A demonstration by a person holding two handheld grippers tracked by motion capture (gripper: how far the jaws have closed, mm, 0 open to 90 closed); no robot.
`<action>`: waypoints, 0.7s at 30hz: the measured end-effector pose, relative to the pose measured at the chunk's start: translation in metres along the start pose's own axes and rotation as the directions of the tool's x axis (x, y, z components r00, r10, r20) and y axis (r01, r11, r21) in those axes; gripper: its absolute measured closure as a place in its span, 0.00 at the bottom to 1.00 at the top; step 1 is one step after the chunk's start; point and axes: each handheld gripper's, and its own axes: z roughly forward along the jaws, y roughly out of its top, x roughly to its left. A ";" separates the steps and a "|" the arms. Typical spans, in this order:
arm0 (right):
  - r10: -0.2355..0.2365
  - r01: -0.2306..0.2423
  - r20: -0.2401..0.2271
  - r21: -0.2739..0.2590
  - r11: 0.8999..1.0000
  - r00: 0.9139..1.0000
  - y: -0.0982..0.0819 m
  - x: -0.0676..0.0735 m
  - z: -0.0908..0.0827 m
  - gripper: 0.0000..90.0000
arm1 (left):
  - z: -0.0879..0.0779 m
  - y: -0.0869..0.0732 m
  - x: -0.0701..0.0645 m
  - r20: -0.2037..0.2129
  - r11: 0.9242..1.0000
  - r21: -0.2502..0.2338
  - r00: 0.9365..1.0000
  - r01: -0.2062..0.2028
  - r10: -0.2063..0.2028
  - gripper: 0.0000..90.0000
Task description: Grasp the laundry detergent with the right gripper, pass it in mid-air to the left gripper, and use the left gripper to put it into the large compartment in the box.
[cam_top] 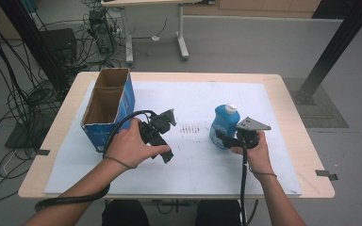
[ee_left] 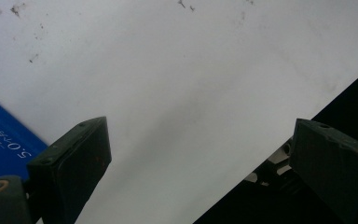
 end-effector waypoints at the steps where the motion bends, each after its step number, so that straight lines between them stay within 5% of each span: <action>1: 0.000 0.000 0.000 0.000 1.000 1.000 0.000 0.000 0.000 0.47 | 0.000 0.000 0.000 0.000 1.000 0.001 1.000 0.000 0.000 0.07; 21: 0.000 0.000 0.002 -0.006 1.000 1.000 -0.002 0.000 0.000 0.47 | 0.001 -0.001 0.000 0.005 1.000 0.000 1.000 0.001 -0.001 0.07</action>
